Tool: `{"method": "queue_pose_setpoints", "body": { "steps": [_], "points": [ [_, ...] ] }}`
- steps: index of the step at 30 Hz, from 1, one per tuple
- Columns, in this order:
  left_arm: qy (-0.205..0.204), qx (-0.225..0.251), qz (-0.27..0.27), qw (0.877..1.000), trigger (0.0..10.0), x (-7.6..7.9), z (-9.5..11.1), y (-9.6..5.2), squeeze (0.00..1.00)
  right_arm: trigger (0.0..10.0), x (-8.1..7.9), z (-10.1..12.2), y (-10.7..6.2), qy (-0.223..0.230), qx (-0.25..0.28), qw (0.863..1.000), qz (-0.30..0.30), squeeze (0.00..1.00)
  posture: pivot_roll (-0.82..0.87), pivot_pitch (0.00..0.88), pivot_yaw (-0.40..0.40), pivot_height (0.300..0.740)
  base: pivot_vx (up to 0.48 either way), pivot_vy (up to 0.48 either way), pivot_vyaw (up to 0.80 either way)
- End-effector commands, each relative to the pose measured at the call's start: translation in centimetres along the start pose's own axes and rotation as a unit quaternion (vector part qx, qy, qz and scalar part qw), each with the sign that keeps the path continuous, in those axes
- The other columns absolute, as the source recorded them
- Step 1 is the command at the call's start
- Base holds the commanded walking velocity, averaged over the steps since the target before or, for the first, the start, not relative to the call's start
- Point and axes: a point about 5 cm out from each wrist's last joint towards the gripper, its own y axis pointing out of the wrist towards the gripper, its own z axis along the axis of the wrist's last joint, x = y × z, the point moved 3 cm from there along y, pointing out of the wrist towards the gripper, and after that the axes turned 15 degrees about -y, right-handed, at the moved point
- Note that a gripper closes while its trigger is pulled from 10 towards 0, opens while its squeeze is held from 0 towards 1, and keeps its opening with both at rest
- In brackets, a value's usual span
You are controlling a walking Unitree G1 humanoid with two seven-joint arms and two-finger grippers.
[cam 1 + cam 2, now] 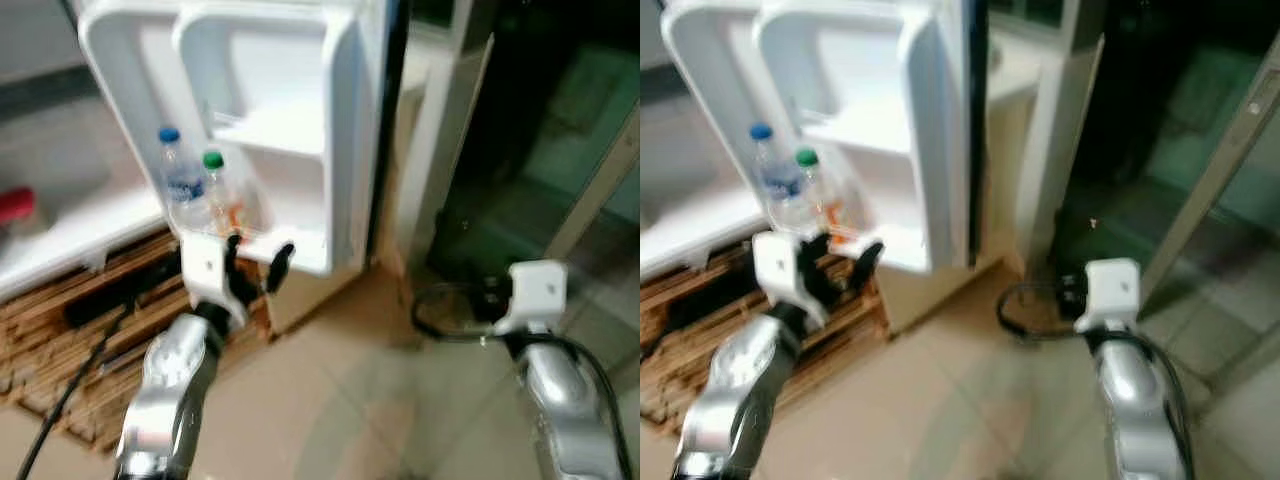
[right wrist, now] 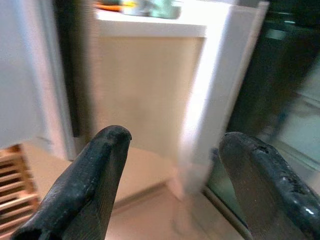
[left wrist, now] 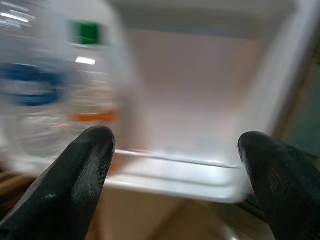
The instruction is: Restocking fridge
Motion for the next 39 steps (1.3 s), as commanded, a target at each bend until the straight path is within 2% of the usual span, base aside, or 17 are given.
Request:
{"method": "queue_pose_setpoints", "body": {
  "steps": [1,4,8,17,24,32,39],
  "points": [
    [0.007,0.010,0.018,1.000,10.0,-0.4,0.0,-0.2,0.00,10.0,0.1,-0.3,0.0,-0.006,-0.002,1.000,0.000,0.16,-0.18,0.000,0.067,0.740,0.000,-0.472,0.66],
    [0.015,0.024,0.048,0.998,10.0,-1.3,0.4,-0.2,0.00,10.0,-0.2,-0.4,0.1,-0.005,-0.004,1.000,0.002,0.16,-0.18,0.000,0.066,0.740,0.000,-0.472,0.65],
    [0.027,0.035,0.071,0.997,10.0,-1.6,0.8,0.0,0.00,10.0,-0.3,-0.5,0.2,-0.007,-0.005,1.000,0.003,0.16,-0.18,0.000,0.066,0.740,0.000,-0.472,0.63],
    [0.036,0.040,0.091,0.994,10.0,-1.7,0.9,0.6,0.00,10.0,-0.1,-0.4,0.7,-0.014,-0.001,1.000,0.000,0.18,-0.18,0.000,0.066,0.740,0.000,-0.469,0.60],
    [0.040,0.042,0.110,0.992,10.0,-2.4,1.2,1.2,0.00,10.0,-0.1,0.0,1.5,-0.023,0.006,1.000,-0.004,0.19,-0.18,0.000,0.065,0.740,0.105,-0.426,0.53],
    [0.038,0.047,0.122,0.991,10.0,-2.7,1.4,1.2,0.00,10.0,-0.6,0.6,2.6,-0.029,0.020,0.999,0.006,0.27,-0.17,0.000,0.060,0.740,0.265,-0.397,0.49],
    [0.034,0.054,0.127,0.990,10.0,-3.0,1.7,1.4,0.00,10.0,-1.3,1.8,4.2,-0.034,0.040,0.998,0.015,0.35,-0.17,0.000,0.053,0.740,0.296,-0.372,0.45]
  ]
}}
